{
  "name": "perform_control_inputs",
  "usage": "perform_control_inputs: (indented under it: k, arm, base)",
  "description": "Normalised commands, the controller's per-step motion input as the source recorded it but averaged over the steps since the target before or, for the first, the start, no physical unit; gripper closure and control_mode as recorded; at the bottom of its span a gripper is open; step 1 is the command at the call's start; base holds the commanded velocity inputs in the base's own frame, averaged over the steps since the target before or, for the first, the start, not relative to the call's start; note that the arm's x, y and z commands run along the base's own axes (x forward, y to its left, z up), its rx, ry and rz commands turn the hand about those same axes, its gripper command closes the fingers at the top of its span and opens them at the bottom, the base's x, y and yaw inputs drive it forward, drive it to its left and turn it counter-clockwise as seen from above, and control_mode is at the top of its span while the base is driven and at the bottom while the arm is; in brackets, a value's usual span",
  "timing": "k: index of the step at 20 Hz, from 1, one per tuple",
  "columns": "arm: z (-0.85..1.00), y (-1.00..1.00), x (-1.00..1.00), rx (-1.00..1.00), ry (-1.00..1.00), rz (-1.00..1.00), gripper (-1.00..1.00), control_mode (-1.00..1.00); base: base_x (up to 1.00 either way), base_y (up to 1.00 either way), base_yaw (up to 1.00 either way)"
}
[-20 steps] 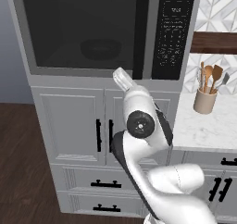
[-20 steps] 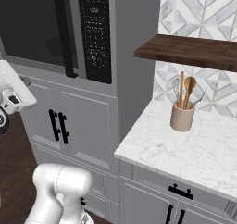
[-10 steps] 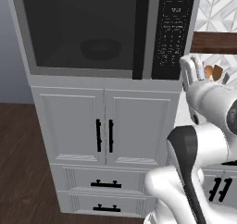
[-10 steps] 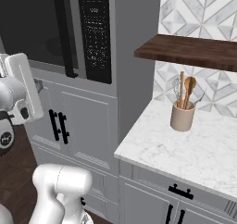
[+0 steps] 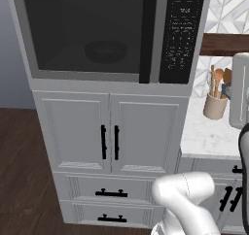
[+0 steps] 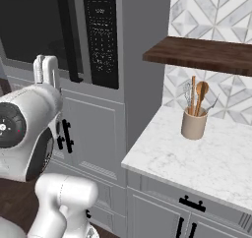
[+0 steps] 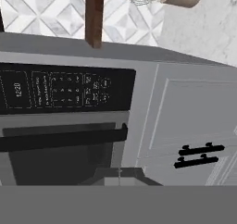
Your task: Open the microwave, place the bowl with waffle inside the microwave, then close the microwave door and turn it on.
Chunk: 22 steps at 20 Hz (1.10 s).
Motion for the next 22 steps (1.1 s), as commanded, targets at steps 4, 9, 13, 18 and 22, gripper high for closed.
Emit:
perform_control_inputs:
  k: [4,9,13,18,22]
  arm:
    - [-0.03,0.0,0.25,0.07,0.02,0.23,1.0,-1.0]
    - [0.0,0.06,0.21,0.06,-0.02,0.07,1.0,-1.0]
    - [0.0,0.0,0.06,0.06,-0.1,-0.02,1.0,-1.0]
    - [0.0,0.0,0.39,0.03,-0.05,-0.08,1.0,-1.0]
    - [0.0,-0.07,0.66,0.02,0.0,-0.02,1.0,-1.0]
  base:
    - [0.0,0.0,0.0]
    - [0.0,0.0,0.0]
    - [0.0,0.0,0.0]
    - [0.0,0.0,0.0]
    - [0.0,0.0,0.0]
